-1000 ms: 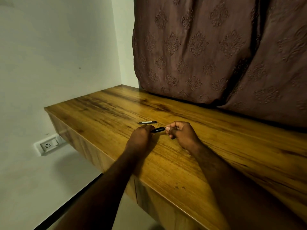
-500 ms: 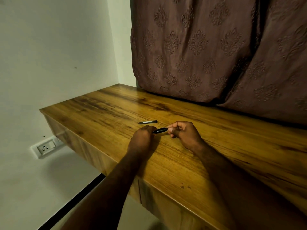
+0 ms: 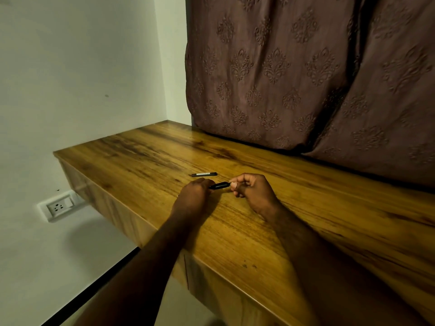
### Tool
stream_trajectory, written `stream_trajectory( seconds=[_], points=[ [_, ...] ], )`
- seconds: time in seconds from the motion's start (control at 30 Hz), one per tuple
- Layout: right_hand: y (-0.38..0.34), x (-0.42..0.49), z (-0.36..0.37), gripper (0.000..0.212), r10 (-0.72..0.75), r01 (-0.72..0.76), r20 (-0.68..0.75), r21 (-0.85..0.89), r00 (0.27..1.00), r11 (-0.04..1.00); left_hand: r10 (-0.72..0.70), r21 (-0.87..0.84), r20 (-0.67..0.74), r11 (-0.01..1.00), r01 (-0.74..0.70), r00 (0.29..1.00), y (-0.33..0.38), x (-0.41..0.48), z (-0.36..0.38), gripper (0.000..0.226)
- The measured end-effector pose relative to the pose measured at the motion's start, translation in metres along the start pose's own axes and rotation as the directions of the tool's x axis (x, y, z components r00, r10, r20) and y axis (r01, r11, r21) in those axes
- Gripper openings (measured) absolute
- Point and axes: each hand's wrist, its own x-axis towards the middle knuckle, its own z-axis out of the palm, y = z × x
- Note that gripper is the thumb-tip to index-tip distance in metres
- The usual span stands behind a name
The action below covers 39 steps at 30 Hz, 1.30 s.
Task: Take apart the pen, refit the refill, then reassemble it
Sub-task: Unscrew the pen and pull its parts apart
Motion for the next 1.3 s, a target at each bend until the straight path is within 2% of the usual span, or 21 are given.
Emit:
stream_trajectory(
  seconds=[0.4, 0.63, 0.87, 1.1, 1.3],
  points=[
    [0.0009, 0.0021, 0.0013, 0.01, 0.007, -0.007, 0.001, 0.003, 1.0, 1.0, 0.043, 0.015, -0.006, 0.999, -0.043, 0.999, 0.0011, -0.0021, -0.003, 0.023],
    [-0.0001, 0.0009, 0.0023, 0.012, -0.021, 0.021, -0.014, -0.023, 1.0, 1.0, 0.02, 0.009, 0.005, 1.0, -0.02, 1.0, 0.0015, -0.0004, -0.0031, 0.026],
    [-0.0028, 0.0012, -0.0022, 0.015, 0.042, -0.051, 0.081, 0.108, 0.996, 0.993, -0.004, -0.009, -0.014, 1.0, 0.003, 1.0, -0.0023, 0.0006, -0.0016, 0.027],
    [-0.0005, 0.0049, -0.0009, 0.013, 0.046, -0.055, 0.1, 0.088, 0.994, 0.995, -0.021, -0.008, -0.013, 1.0, 0.02, 1.0, -0.0045, 0.0026, 0.001, 0.027],
    [0.0032, 0.006, -0.0004, 0.013, 0.024, -0.025, 0.03, 0.03, 0.999, 0.999, -0.005, -0.005, 0.008, 1.0, 0.005, 1.0, -0.0054, 0.0016, 0.0006, 0.025]
  ],
)
